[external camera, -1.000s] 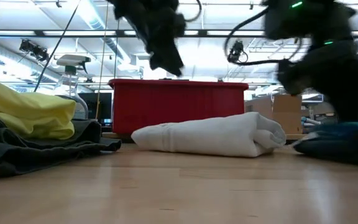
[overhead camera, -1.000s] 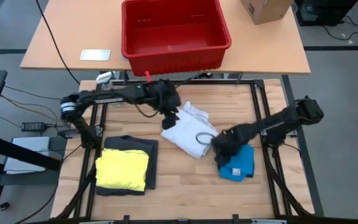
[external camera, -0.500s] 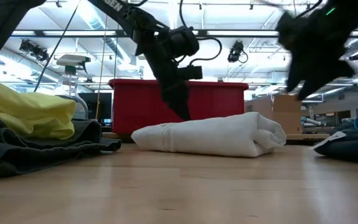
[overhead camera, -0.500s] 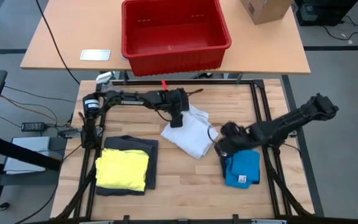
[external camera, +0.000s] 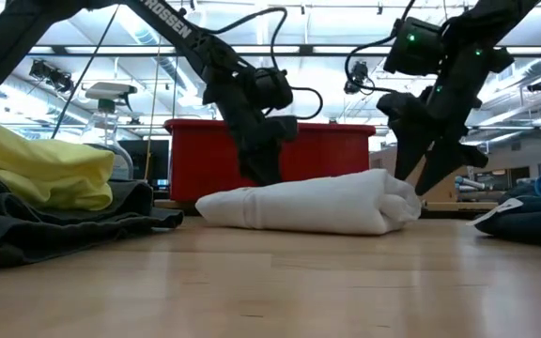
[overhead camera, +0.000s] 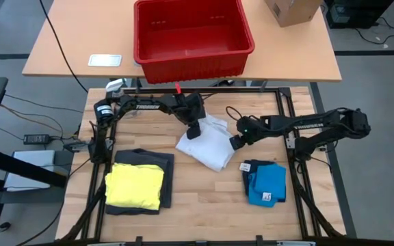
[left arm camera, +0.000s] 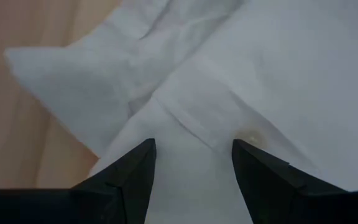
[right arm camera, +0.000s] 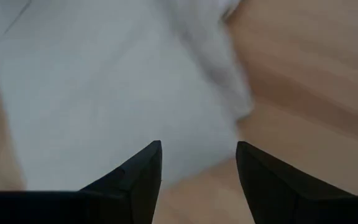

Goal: Fold Laundry from Bin
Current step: Fold the white shirt

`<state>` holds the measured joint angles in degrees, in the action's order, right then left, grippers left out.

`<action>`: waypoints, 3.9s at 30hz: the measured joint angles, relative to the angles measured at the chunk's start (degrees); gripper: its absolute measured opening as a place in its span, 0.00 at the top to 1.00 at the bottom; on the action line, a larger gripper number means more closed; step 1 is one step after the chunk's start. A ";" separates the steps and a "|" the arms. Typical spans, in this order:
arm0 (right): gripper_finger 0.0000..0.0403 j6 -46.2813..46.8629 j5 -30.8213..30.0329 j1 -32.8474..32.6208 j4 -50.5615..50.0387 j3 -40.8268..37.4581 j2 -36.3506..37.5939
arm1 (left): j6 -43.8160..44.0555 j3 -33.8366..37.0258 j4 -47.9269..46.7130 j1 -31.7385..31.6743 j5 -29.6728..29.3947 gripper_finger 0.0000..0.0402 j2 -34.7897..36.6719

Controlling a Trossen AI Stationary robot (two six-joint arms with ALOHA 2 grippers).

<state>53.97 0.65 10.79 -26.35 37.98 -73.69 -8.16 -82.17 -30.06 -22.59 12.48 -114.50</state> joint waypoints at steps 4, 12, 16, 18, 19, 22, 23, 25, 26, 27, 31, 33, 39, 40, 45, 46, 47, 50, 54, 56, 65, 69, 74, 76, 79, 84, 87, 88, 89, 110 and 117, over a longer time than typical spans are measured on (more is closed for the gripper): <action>0.48 -1.98 3.84 0.23 1.25 0.00 -0.32 | 4.41 0.00 0.29 -0.46 -0.73 0.46 0.00; 0.56 -0.52 -1.47 3.59 1.92 0.00 -5.47 | 6.08 0.00 -0.35 1.00 3.96 0.65 0.00; 0.59 1.40 0.56 4.12 3.01 0.00 -6.33 | 8.45 0.00 -1.29 1.25 13.36 0.85 0.00; 0.59 1.86 2.21 3.88 3.03 0.00 -6.19 | 9.36 0.00 -1.65 1.70 17.08 0.95 0.00; 0.58 1.83 3.23 3.67 2.90 0.00 -6.14 | 10.05 0.00 -1.63 2.00 17.90 0.97 0.00; 0.58 1.93 5.01 3.00 2.73 0.00 -5.95 | 13.29 0.00 -1.54 2.57 17.73 0.97 0.14; 0.58 2.00 5.23 2.64 2.49 0.00 -5.71 | 14.84 0.00 -1.69 2.58 17.24 0.96 0.25; 0.58 2.81 5.24 1.48 2.62 0.00 -4.54 | 16.95 0.00 -2.35 2.42 17.02 0.96 0.82; 0.58 3.42 5.08 0.79 2.73 0.00 -3.70 | 17.50 0.02 -3.30 2.29 16.93 0.96 1.43; 0.58 4.26 4.37 0.00 3.00 0.00 -2.79 | 17.82 0.02 -3.97 2.16 16.89 0.96 2.23; 0.58 7.07 0.94 -2.92 5.36 0.08 0.13 | 17.78 0.02 -6.81 2.21 14.06 0.98 6.42; 0.58 7.56 0.64 -3.56 4.68 0.11 -0.20 | 17.25 0.00 -6.42 2.20 11.26 0.99 7.79; 0.59 6.07 1.24 -3.55 0.25 0.02 -4.26 | 15.84 0.02 -6.47 0.73 9.58 1.00 8.11; 0.60 4.96 2.17 -3.59 1.29 0.02 -4.88 | 15.54 0.02 -6.22 0.70 9.58 1.00 8.16; 0.68 0.20 4.04 -3.59 9.58 0.02 -6.03 | 14.45 0.00 -5.21 1.03 9.76 1.00 9.40; 0.71 -0.55 3.99 -3.19 11.16 0.02 -6.09 | 14.47 0.00 -5.33 1.01 9.79 1.00 9.42; 0.73 -1.50 4.03 -2.55 12.39 0.04 -6.18 | 14.52 0.02 -5.31 0.94 9.71 1.00 9.40; 0.85 -4.69 5.16 -0.10 13.23 0.04 -6.22 | 14.86 0.02 -5.24 0.88 9.69 1.00 9.68; 0.97 -9.44 4.71 2.09 11.23 0.66 -3.34 | 16.05 0.04 -3.50 0.78 8.92 1.00 12.47; 0.98 -11.46 3.24 2.82 8.48 2.25 -0.88 | 16.92 0.04 -2.60 0.43 8.25 1.00 15.05; 0.99 -21.80 -1.19 -1.28 -3.95 14.98 10.33 | 18.08 0.02 -5.58 1.82 9.06 1.00 25.73; 1.00 -21.11 2.39 -7.16 -4.59 17.53 11.07 | 18.71 0.00 -11.83 6.67 10.69 1.00 27.59; 0.97 -15.51 1.60 -13.39 -5.60 17.41 6.76 | 20.86 0.02 -17.37 13.54 5.73 1.00 26.51; 0.92 -14.02 -1.26 -15.66 -5.84 17.40 4.08 | 22.29 0.02 -18.97 15.83 3.28 1.00 25.52; 0.81 -12.38 -2.48 -19.36 -6.54 17.40 -0.56 | 24.91 0.90 -18.98 19.82 2.32 1.00 24.08; 0.65 -12.13 -3.69 -23.68 -4.78 17.38 -8.50 | 30.68 10.19 -12.40 26.19 1.59 1.00 21.77; 0.57 -13.78 -4.22 -24.58 -3.35 17.31 -11.36 | 36.00 14.80 -5.71 27.64 2.58 0.99 21.83; 0.55 -14.74 -4.27 -24.69 -2.69 17.33 -11.70 | 37.10 15.60 -4.93 28.01 2.73 0.99 21.86; 0.53 -15.75 -4.28 -24.75 -2.51 17.33 -11.96 | 37.46 16.25 -4.53 28.52 2.76 0.99 21.86; 0.40 -27.82 -10.04 -25.03 -2.77 17.38 -3.94 | 39.17 16.93 -4.91 30.81 -3.84 0.77 27.15; 0.40 -28.99 -9.62 -22.87 -5.14 17.40 -3.24 | 35.61 16.92 -7.47 28.57 -9.12 0.47 32.21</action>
<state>24.98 -8.97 -12.07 -31.49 55.37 -76.93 27.45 -65.25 -37.53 5.98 3.36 -82.29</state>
